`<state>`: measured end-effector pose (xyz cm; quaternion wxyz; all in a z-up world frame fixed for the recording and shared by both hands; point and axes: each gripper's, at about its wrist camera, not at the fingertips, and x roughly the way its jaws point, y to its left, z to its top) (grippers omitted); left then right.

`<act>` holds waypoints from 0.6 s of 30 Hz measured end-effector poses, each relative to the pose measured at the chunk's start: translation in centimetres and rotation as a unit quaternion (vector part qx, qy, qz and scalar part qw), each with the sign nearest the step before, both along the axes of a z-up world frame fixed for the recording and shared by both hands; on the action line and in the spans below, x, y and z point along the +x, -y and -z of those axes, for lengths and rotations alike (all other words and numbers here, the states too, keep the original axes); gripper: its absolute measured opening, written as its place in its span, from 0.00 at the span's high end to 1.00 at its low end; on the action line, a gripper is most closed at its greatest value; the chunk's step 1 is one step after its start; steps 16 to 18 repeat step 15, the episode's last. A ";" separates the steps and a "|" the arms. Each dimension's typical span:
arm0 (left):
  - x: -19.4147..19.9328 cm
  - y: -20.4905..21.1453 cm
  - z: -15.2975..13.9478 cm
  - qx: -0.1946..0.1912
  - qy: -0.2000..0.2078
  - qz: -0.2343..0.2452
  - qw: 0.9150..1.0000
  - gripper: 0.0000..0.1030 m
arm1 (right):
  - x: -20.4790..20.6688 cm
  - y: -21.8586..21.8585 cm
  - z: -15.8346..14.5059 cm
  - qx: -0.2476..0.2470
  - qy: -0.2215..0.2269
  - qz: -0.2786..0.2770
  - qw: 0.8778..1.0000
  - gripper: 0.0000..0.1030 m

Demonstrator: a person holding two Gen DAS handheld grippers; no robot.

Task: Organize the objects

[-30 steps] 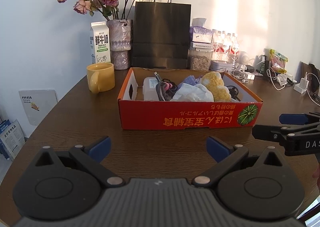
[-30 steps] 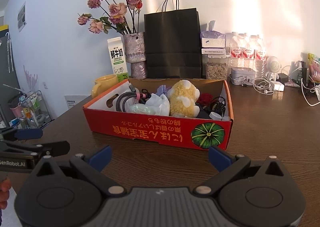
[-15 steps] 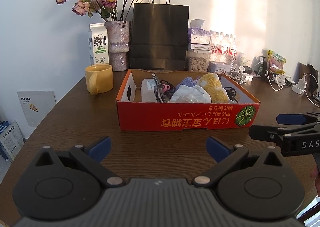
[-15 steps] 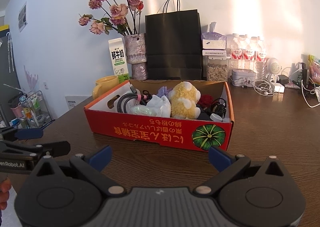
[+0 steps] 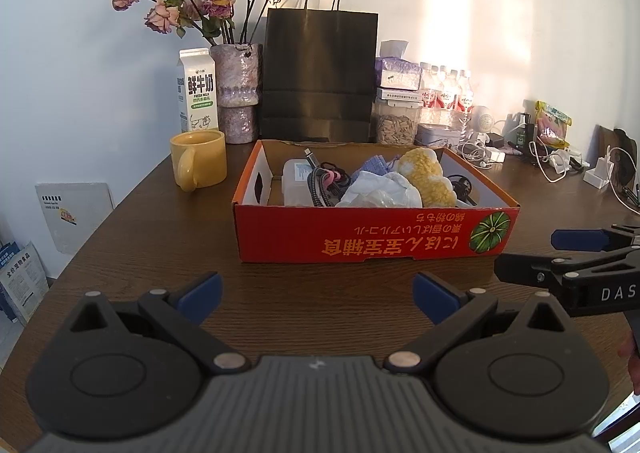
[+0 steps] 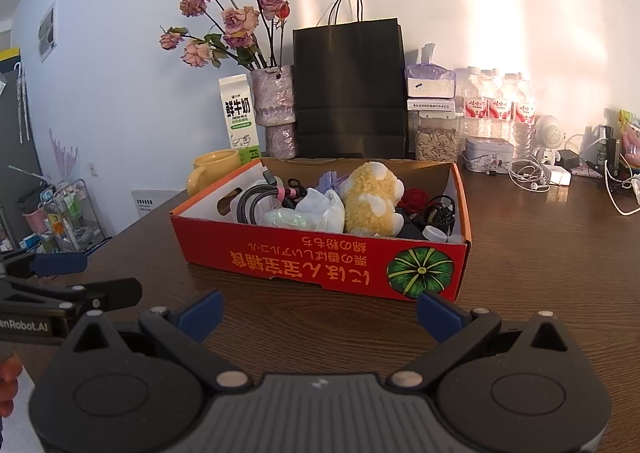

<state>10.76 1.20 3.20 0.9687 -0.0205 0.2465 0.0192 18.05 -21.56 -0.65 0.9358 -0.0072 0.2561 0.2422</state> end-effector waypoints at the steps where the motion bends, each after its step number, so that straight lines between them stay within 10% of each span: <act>1: 0.0 0.0 0.0 0.001 0.000 0.000 1.000 0.00 | 0.0 -0.1 0.0 0.000 0.000 -0.001 1.000 0.00; 18: -0.1 0.2 0.0 0.007 0.001 0.003 1.000 0.00 | -0.1 -0.2 0.1 -0.002 -0.001 -0.006 1.000 0.00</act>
